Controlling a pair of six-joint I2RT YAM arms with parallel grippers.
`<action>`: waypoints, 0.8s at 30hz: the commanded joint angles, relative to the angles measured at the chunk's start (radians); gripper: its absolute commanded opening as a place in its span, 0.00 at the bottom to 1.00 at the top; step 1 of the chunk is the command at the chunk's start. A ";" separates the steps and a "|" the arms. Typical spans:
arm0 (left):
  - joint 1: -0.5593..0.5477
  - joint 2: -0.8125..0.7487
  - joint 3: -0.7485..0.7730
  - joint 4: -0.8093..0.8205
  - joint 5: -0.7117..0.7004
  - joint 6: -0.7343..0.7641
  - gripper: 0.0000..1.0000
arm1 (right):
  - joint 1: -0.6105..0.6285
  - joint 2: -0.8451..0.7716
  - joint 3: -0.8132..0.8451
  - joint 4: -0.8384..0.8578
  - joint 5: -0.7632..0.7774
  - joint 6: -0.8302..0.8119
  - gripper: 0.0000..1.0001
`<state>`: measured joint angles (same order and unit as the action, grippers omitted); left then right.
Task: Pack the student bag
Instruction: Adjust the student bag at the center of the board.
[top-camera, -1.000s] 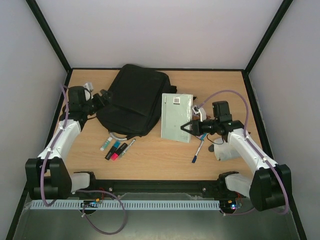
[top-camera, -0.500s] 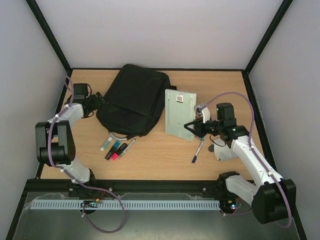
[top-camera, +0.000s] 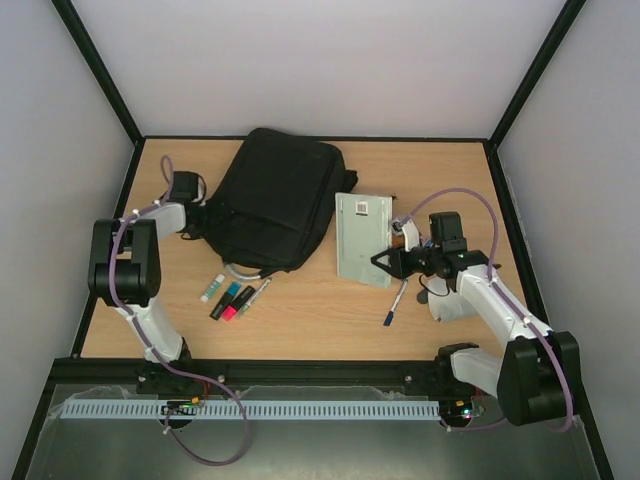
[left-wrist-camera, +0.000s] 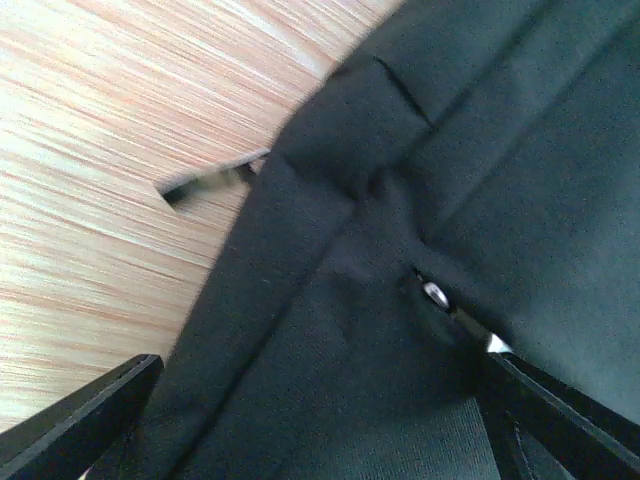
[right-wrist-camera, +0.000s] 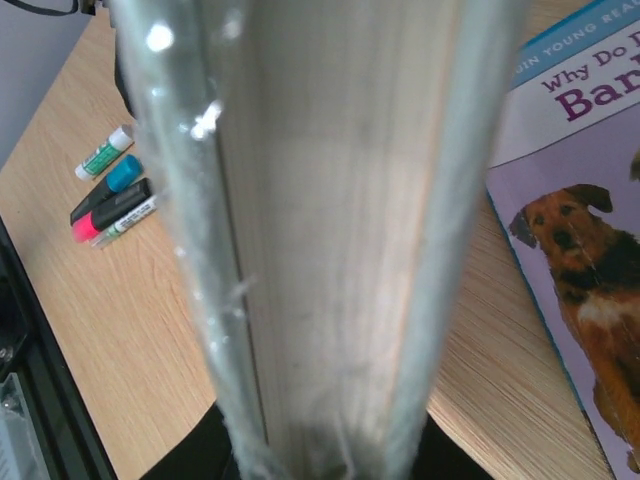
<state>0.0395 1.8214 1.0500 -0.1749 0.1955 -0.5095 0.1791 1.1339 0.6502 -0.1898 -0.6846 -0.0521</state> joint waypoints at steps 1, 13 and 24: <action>-0.115 -0.028 0.021 -0.017 0.059 0.063 0.87 | -0.045 -0.057 0.000 0.103 -0.037 -0.018 0.01; -0.292 -0.104 -0.013 -0.111 0.083 0.092 0.86 | -0.080 -0.108 0.032 0.090 -0.044 -0.001 0.01; -0.509 -0.278 0.112 -0.405 -0.325 0.217 0.81 | -0.126 -0.120 0.057 0.078 -0.060 -0.005 0.01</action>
<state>-0.3790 1.6089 1.0859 -0.4648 0.0425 -0.3744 0.0658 1.0557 0.6434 -0.1810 -0.6727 -0.0376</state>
